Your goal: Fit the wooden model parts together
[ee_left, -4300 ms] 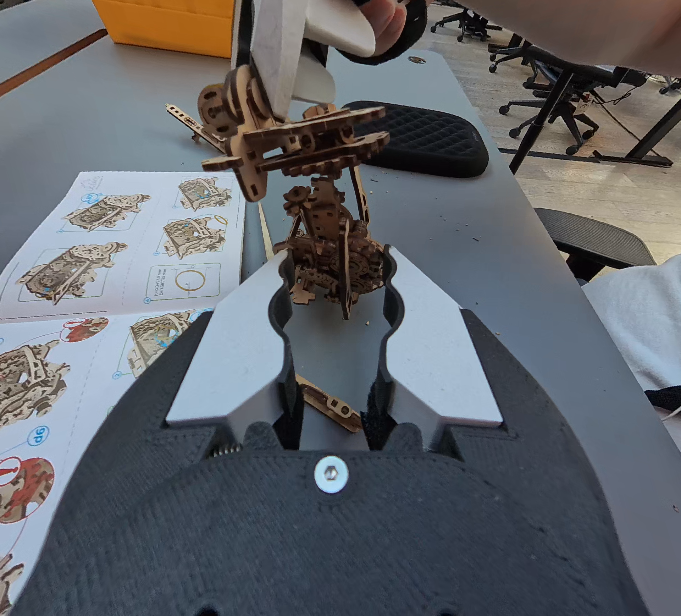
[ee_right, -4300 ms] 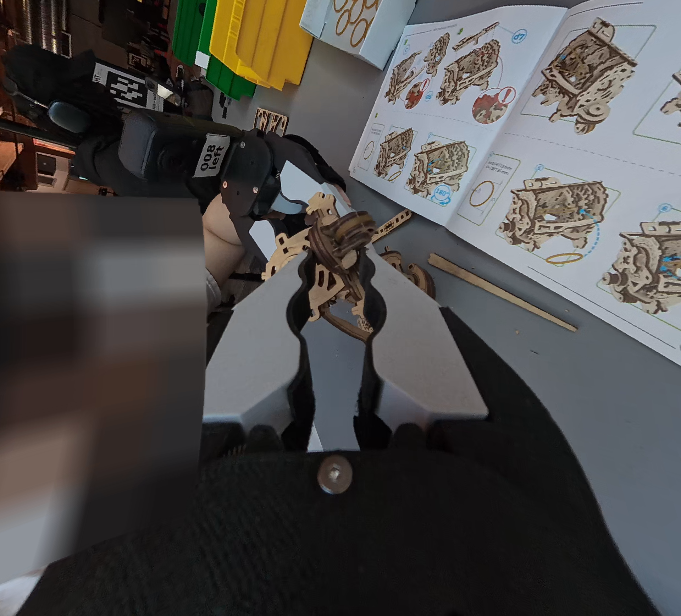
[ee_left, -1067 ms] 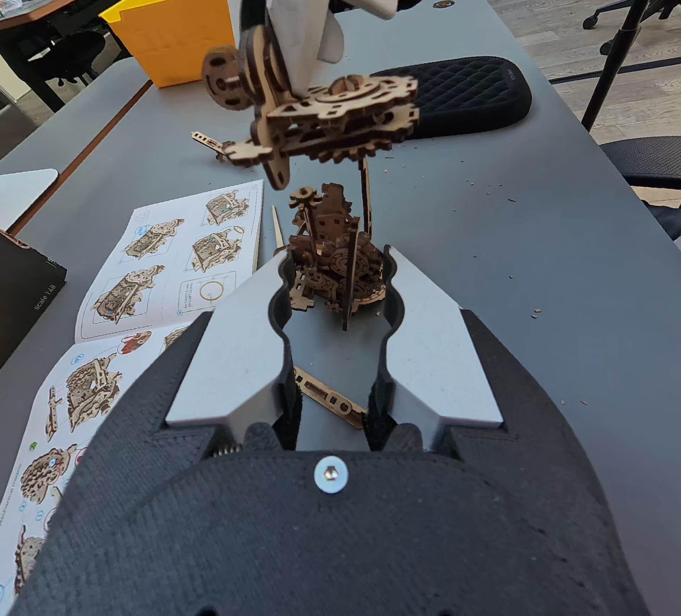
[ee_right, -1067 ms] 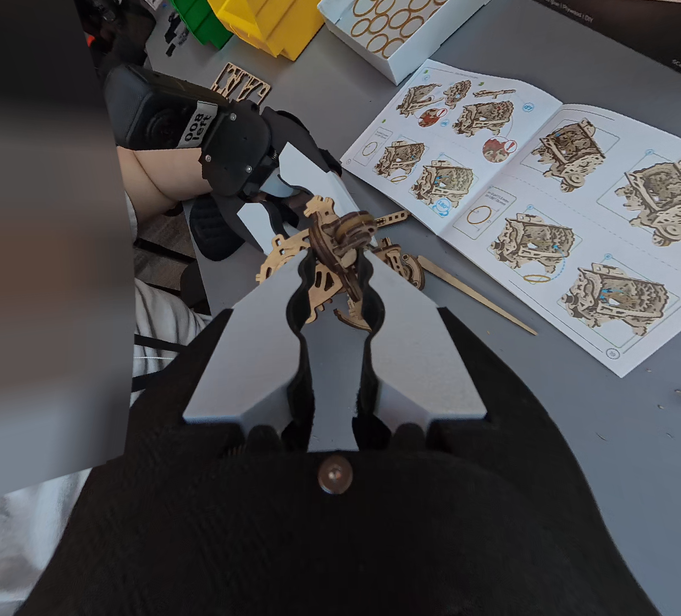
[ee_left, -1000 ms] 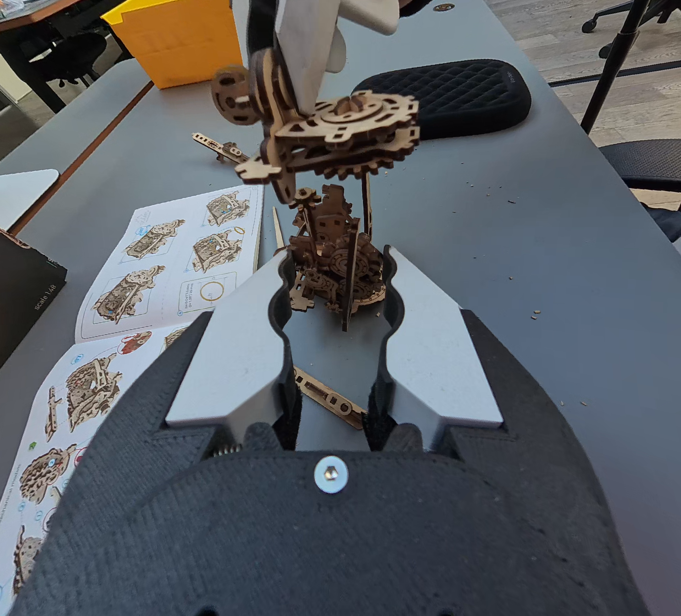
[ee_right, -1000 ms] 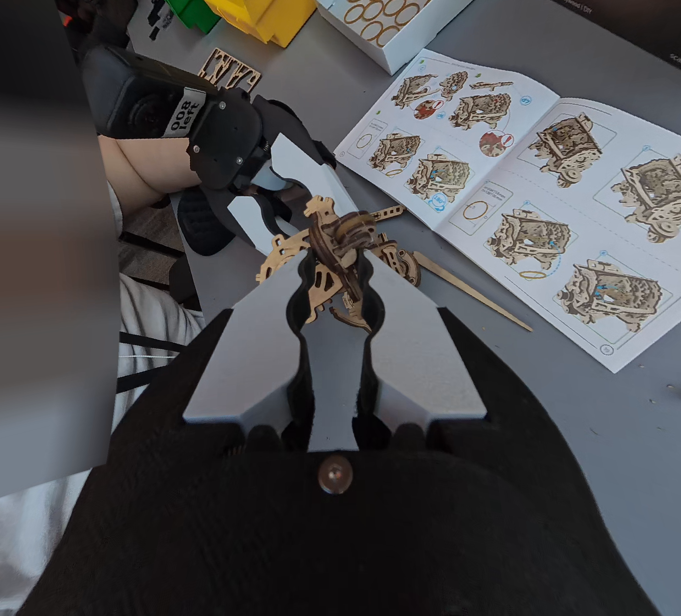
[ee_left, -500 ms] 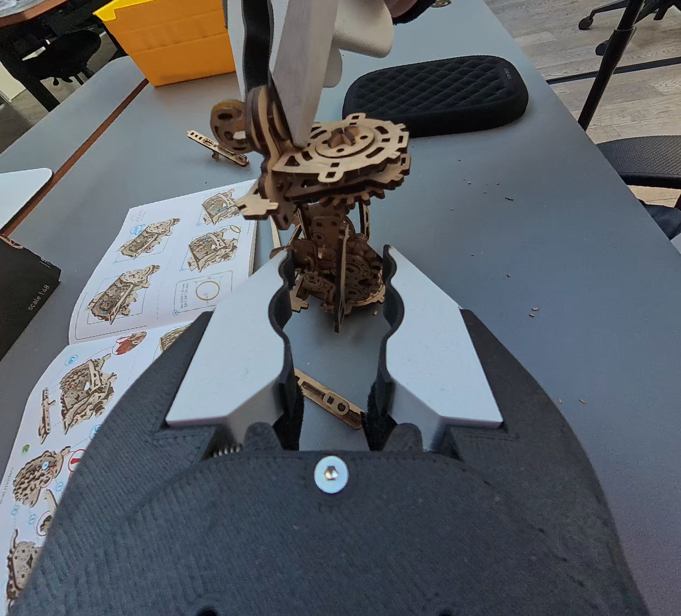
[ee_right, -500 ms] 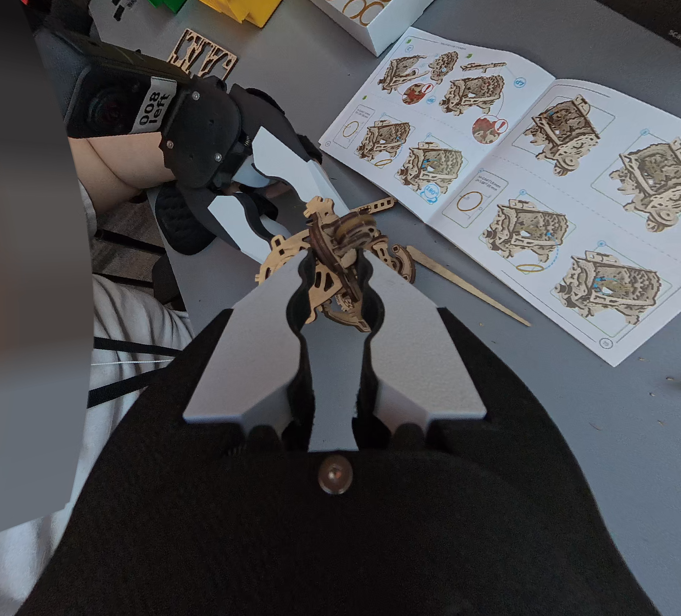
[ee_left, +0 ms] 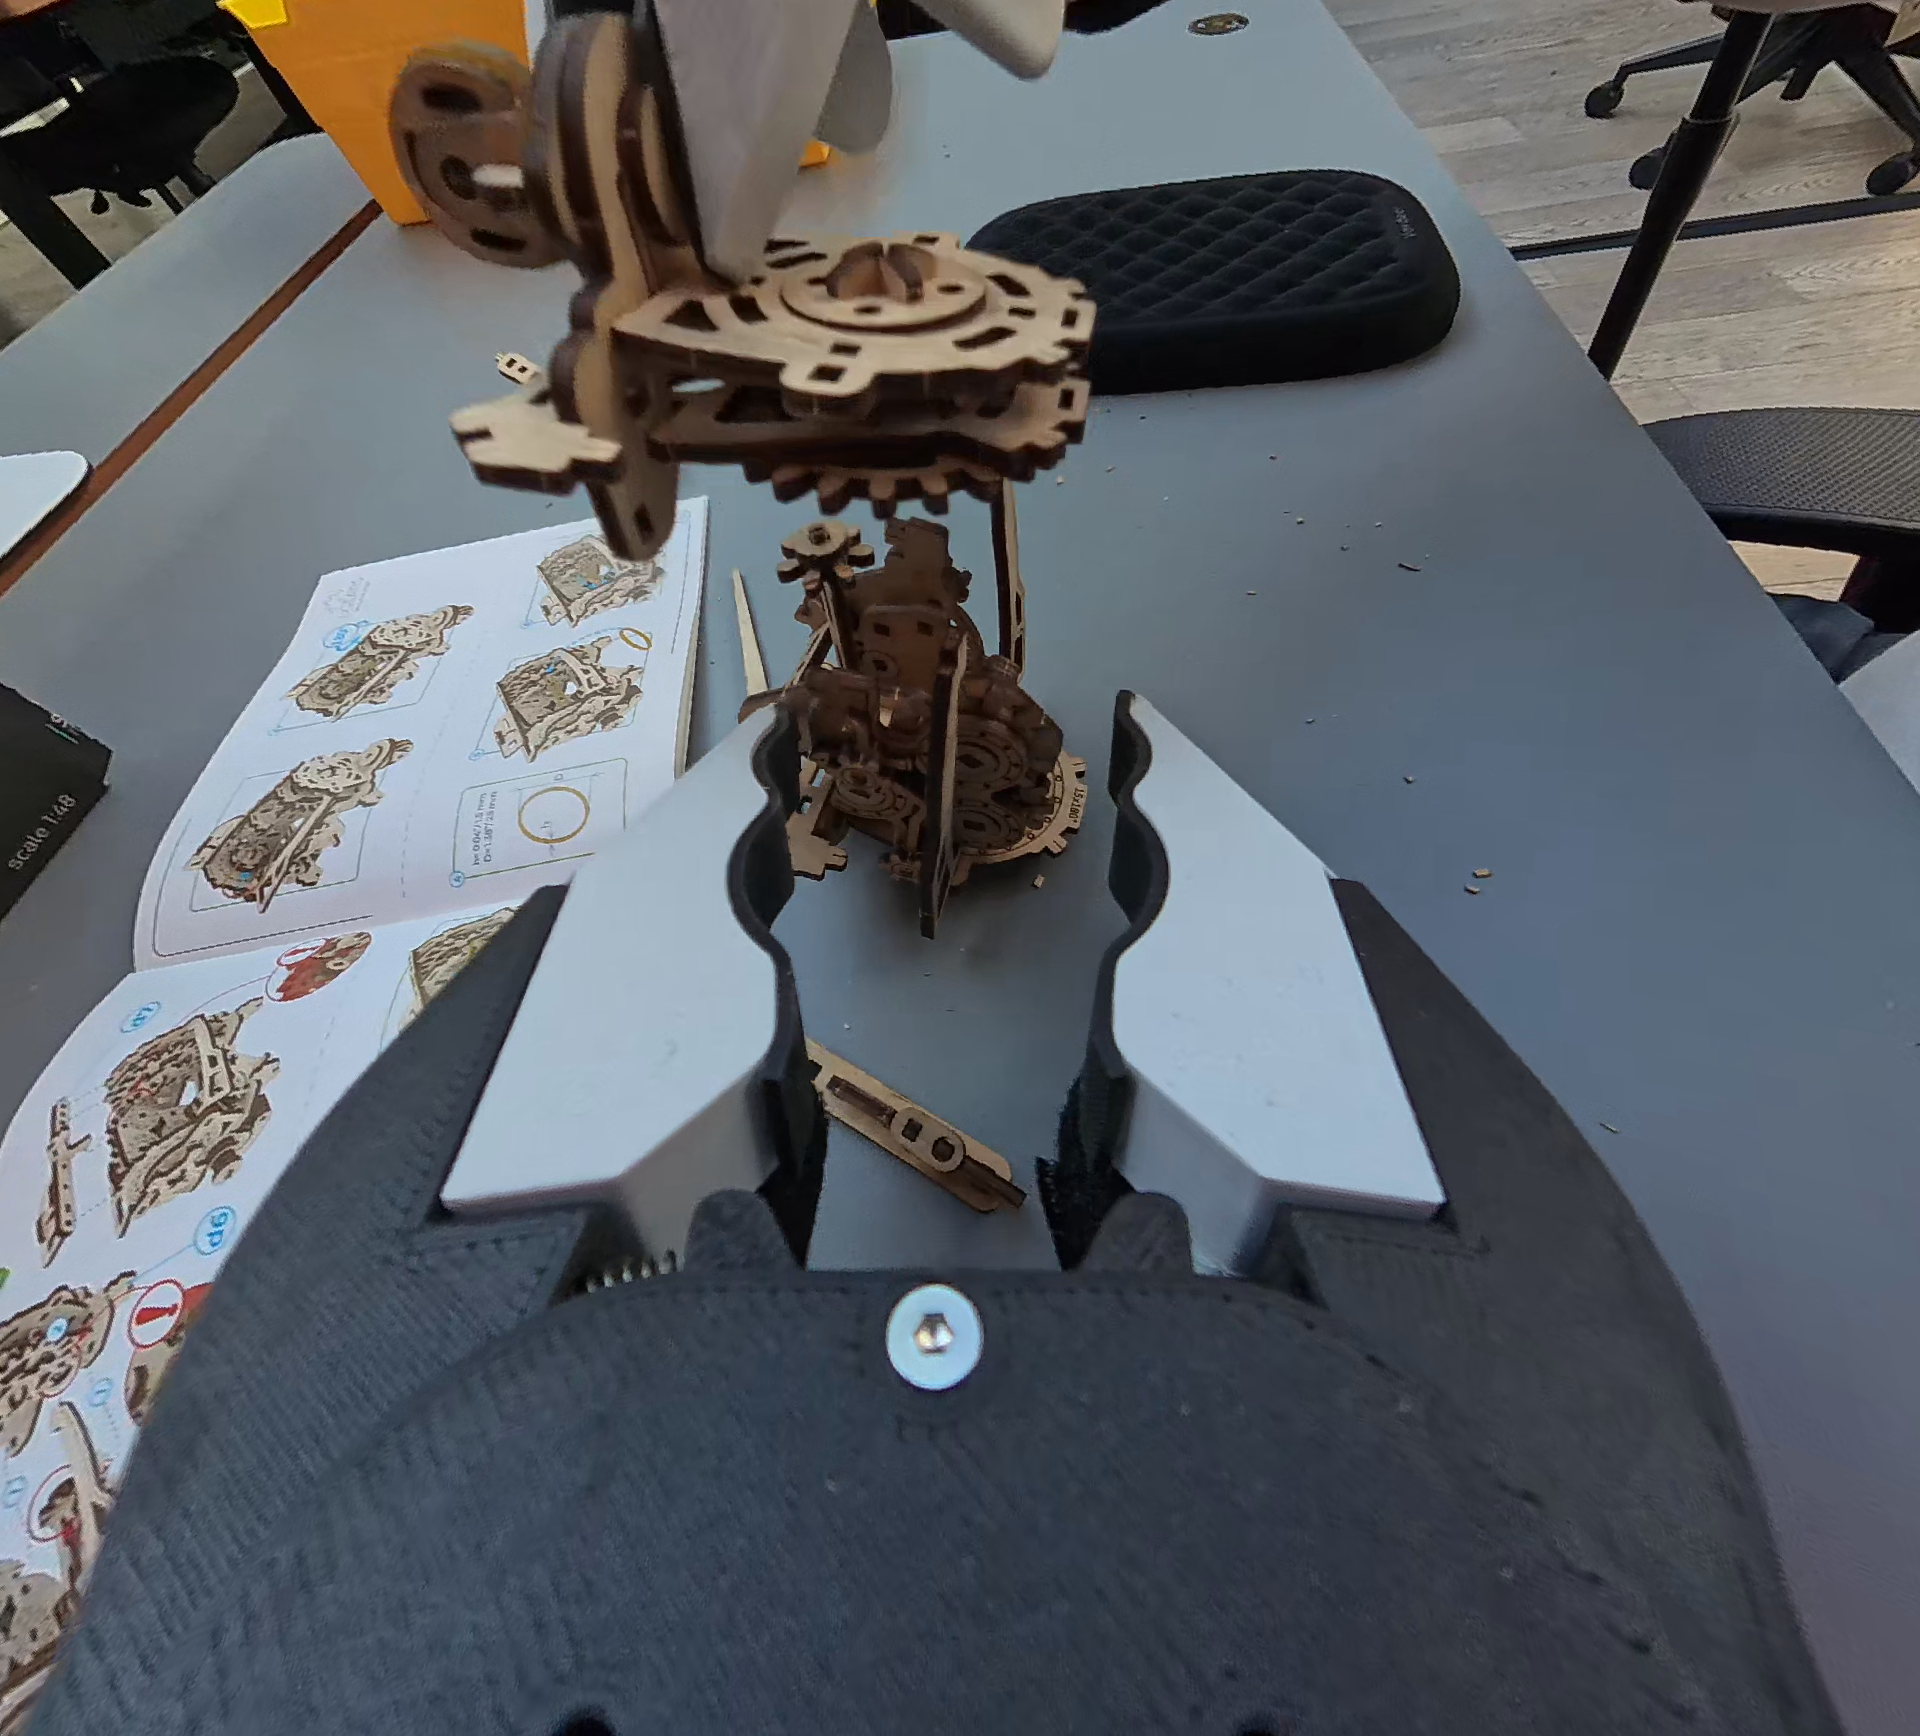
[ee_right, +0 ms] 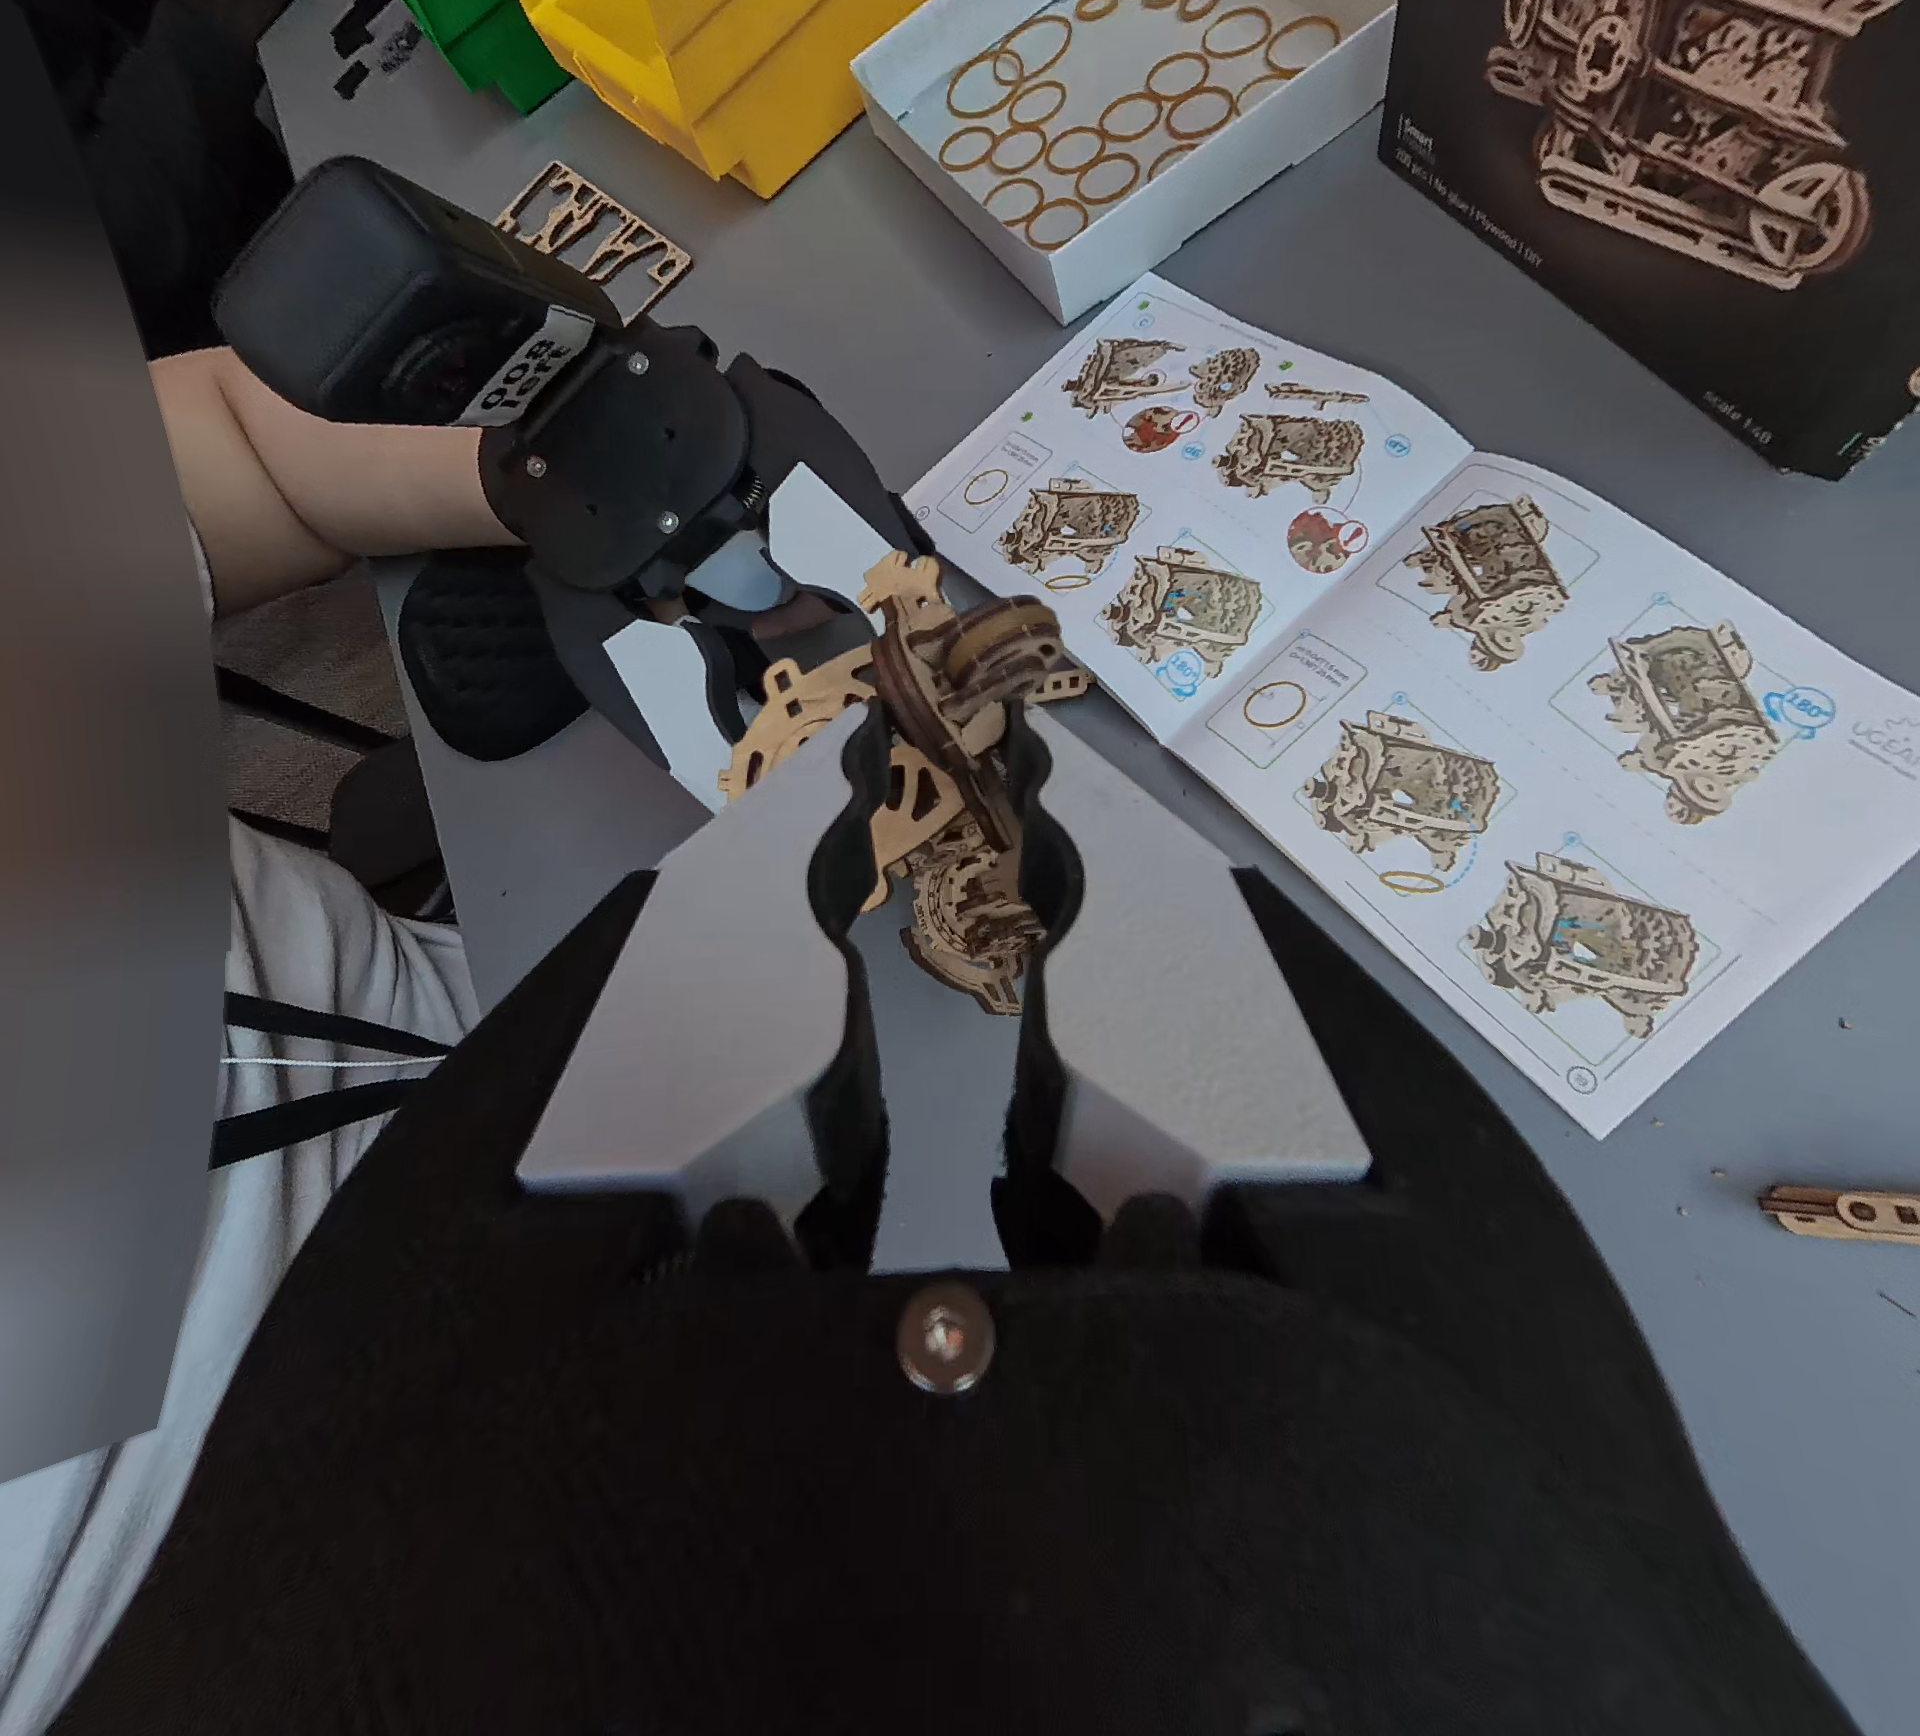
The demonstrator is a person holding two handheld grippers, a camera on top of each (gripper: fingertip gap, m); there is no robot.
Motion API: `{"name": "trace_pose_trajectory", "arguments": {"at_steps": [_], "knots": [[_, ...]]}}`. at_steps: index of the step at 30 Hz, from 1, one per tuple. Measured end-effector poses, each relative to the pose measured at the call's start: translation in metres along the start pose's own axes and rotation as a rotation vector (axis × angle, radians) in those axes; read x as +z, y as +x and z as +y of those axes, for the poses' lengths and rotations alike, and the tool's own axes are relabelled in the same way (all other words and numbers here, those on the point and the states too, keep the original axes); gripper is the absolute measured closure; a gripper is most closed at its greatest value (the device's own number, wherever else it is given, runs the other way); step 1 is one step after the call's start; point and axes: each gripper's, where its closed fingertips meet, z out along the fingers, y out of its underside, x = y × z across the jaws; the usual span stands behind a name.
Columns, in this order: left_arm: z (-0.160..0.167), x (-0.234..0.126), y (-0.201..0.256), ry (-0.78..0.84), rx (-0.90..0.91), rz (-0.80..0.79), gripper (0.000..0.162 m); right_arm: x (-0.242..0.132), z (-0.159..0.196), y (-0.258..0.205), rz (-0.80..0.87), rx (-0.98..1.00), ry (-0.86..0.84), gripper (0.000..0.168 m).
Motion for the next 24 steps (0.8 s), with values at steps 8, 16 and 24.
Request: {"name": "trace_pose_trajectory", "arguments": {"at_steps": [8,16,24], "knots": [[0.002,0.000,-0.004,-0.015,-0.023,-0.023,0.089,0.000,0.011,0.006,0.063,-0.016,-0.028,0.148],[0.007,-0.002,-0.007,-0.040,-0.083,-0.029,0.083,-0.006,0.005,-0.003,0.020,0.030,-0.031,0.148],[0.023,-0.001,-0.009,-0.137,-0.056,-0.044,0.090,-0.011,0.009,0.002,0.041,0.011,-0.065,0.148]]}}
